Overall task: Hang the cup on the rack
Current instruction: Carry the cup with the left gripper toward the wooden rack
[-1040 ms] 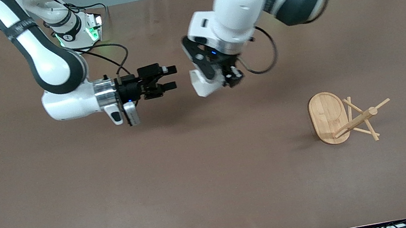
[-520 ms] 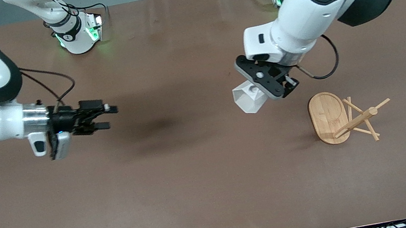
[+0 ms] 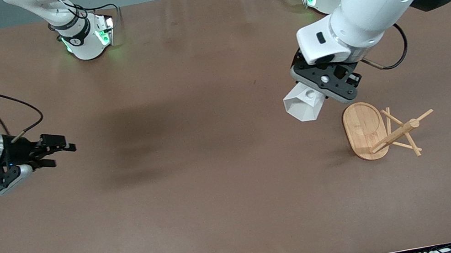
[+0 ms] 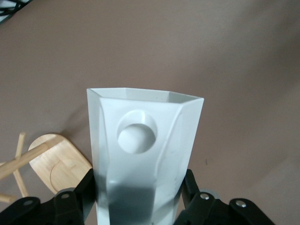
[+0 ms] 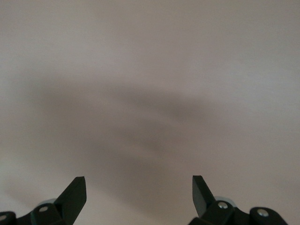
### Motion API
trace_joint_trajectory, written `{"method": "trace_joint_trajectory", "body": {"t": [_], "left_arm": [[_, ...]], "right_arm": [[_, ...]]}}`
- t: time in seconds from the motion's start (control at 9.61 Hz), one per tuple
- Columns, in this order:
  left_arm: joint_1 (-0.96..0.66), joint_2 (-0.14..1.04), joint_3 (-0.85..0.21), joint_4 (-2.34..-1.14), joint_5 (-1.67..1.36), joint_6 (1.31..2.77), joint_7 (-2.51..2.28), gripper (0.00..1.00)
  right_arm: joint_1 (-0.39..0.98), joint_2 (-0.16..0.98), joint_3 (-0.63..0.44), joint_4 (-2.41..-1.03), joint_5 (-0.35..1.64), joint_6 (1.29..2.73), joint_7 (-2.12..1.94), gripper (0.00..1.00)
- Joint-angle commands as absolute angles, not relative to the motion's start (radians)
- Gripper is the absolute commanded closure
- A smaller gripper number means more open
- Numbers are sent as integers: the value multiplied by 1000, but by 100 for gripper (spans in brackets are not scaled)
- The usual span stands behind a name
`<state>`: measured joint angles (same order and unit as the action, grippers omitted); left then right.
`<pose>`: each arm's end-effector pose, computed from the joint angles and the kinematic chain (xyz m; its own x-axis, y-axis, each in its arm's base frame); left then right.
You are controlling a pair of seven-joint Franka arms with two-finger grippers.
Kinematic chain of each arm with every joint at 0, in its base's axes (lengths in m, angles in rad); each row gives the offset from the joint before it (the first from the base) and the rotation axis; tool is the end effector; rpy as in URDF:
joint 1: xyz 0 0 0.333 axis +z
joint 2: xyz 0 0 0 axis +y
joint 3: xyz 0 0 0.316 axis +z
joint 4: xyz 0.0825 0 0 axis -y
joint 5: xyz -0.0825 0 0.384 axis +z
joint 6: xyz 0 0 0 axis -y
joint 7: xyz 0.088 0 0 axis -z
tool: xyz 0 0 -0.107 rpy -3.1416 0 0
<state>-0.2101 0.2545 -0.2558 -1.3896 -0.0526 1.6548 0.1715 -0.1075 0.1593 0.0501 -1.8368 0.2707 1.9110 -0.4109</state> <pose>0.5746 -0.2721 0.5712 0.8116 -0.5830 0.0377 -0.5832 -0.8047 0.1112 0.5951 -0.0163 0.4372 0.9689 0.2472 0.0118 0.2412 -0.9325 -0.2689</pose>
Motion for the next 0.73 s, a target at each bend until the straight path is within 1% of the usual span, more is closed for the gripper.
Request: {"method": "trace_joint_trajectory", "body": {"t": [0.0, 0.1, 0.31, 0.52, 0.62], "left_arm": [[-195, 203, -206, -1542, -95, 1660, 149, 81], [-196, 166, -163, -1612, -125, 1684, 149, 81], [-196, 86, -111, -1789, -164, 1788, 150, 80], [-195, 48, -83, -1920, -213, 1879, 153, 80], [-181, 48, -80, -1959, -215, 1919, 163, 79]], "right_arm": [[-98, 92, 51, -1829, 102, 1911, -220, 0], [-97, 68, 51, -1819, 53, 1904, -180, 0], [-98, 48, 49, -1735, -47, 1843, -163, 0], [-100, 44, 46, -1613, -52, 1662, -137, 0], [-89, 35, 22, -1588, -51, 1610, -53, 0]]}}
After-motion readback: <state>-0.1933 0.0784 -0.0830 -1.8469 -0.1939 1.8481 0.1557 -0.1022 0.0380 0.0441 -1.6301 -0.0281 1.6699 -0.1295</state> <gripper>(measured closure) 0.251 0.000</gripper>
